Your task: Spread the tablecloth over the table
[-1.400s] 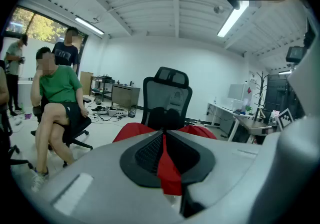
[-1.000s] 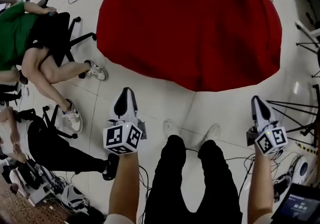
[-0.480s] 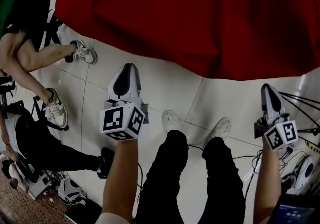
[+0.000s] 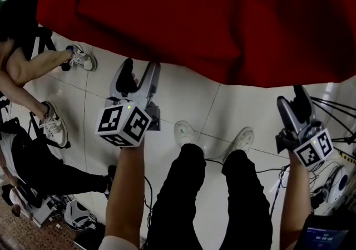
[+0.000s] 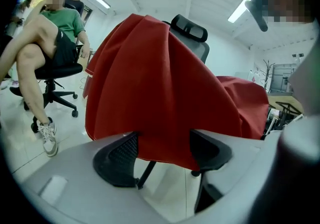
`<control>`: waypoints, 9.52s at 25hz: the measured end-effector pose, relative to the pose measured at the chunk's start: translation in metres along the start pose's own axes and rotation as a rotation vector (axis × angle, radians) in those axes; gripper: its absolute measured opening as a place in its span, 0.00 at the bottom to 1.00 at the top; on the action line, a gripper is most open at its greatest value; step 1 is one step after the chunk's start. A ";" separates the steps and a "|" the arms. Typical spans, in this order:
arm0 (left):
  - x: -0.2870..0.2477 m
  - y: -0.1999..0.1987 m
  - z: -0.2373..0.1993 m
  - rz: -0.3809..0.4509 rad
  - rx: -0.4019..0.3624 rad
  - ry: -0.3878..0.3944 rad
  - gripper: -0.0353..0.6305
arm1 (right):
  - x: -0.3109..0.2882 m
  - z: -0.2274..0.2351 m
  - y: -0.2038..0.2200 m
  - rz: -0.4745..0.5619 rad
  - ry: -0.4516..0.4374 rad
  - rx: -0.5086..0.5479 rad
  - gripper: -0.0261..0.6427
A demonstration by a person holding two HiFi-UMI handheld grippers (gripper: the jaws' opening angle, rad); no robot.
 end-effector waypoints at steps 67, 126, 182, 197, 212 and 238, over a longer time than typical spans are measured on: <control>0.472 -0.632 0.307 0.862 -0.256 0.268 0.08 | 0.324 -0.427 -0.637 0.854 -0.122 0.475 0.06; 0.472 -0.382 0.785 0.492 -0.457 1.045 0.09 | 0.817 -0.370 -0.444 0.786 1.070 0.498 0.06; 0.184 -0.376 1.103 0.292 -0.470 0.804 0.09 | 0.902 0.069 -0.631 0.803 0.747 0.192 0.06; 0.115 -0.416 1.086 0.356 -0.589 0.635 0.10 | 0.823 0.137 -0.649 0.750 0.647 0.155 0.06; -0.121 -0.306 1.250 0.118 -0.739 0.675 0.12 | 0.838 0.416 -0.675 0.363 0.904 -0.024 0.06; -0.158 -0.188 1.114 -0.152 -0.664 0.684 0.31 | 0.809 0.461 -0.509 0.217 0.917 -0.037 0.21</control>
Point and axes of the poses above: the fingertips, and each gripper's own axes: x backward along the fingers, z to its right, y out of its underside, the point moved 6 cm from there along x, backward along the fingers, and after that the axes turned 9 degrees about -y, right-handed, at the moved point
